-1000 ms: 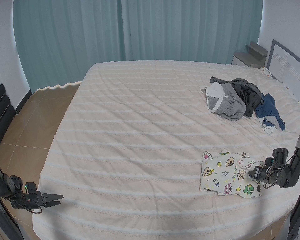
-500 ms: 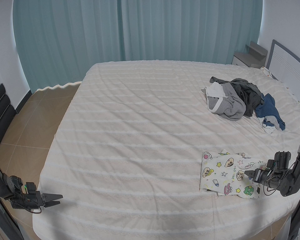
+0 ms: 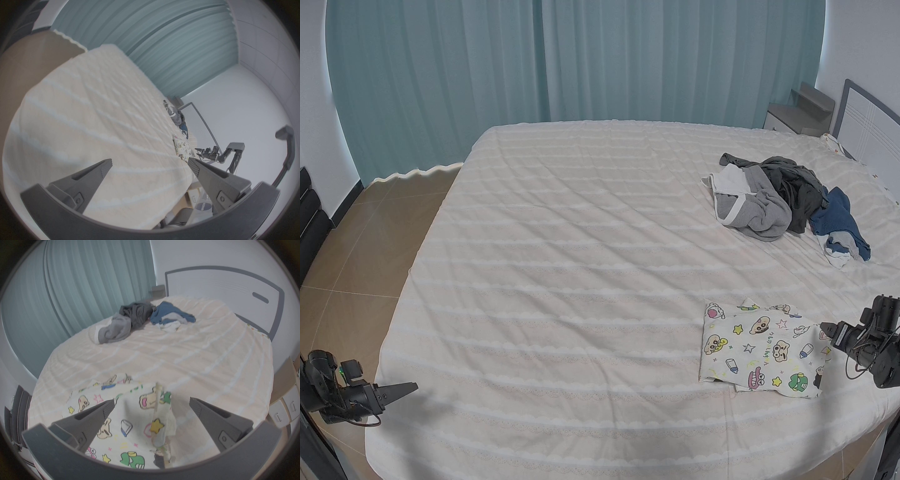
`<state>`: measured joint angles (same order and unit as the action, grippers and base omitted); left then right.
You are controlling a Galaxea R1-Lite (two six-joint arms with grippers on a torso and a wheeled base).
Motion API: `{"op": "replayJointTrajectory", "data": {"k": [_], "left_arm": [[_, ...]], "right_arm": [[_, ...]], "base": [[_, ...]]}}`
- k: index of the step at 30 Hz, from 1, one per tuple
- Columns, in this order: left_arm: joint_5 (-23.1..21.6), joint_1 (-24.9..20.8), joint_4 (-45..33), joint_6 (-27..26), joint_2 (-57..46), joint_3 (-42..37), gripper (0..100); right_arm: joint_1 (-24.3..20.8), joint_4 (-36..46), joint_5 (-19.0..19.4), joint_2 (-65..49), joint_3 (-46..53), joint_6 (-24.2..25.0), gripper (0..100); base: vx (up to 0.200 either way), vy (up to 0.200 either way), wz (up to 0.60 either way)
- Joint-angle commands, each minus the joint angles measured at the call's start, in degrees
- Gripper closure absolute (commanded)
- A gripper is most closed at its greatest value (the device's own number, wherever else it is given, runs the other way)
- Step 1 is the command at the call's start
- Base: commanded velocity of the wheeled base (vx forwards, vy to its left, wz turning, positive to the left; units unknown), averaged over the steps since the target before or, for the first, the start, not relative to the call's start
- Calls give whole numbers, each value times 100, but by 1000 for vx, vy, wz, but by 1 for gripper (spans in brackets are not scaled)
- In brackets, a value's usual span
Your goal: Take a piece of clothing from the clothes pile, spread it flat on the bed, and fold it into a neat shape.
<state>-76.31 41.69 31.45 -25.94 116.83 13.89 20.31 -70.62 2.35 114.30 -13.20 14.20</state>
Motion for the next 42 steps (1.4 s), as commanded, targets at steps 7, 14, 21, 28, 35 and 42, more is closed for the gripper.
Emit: {"op": "replayJointTrajectory", "data": {"k": [7,14,21,28,35,42], "left_arm": [[-1008,-73,951,89,-2244,-1019,0],[-1228,-618,801,1610,-4327,-1116,0],[-1307,-1805,599,4431,-7192,-1116,0],[-1325,-3123,599,6954,-9688,-1098,0],[-1325,-4231,608,8483,-11174,-1046,0],[-1175,-4160,643,8729,-11683,-1362,0]], "right_arm": [[-326,-286,37,-1999,380,206,0],[-1767,127,55,-4161,1092,188,0],[-2532,3625,72,-7044,485,197,0],[-2804,8591,714,-9813,-1097,188,0],[-2259,10156,477,-10393,-1923,171,0],[-1732,9910,292,-10973,-1070,-330,0]], "base": [[0,0,0],[0,0,0],[0,0,0],[0,0,0],[0,0,0],[0,0,0]]}}
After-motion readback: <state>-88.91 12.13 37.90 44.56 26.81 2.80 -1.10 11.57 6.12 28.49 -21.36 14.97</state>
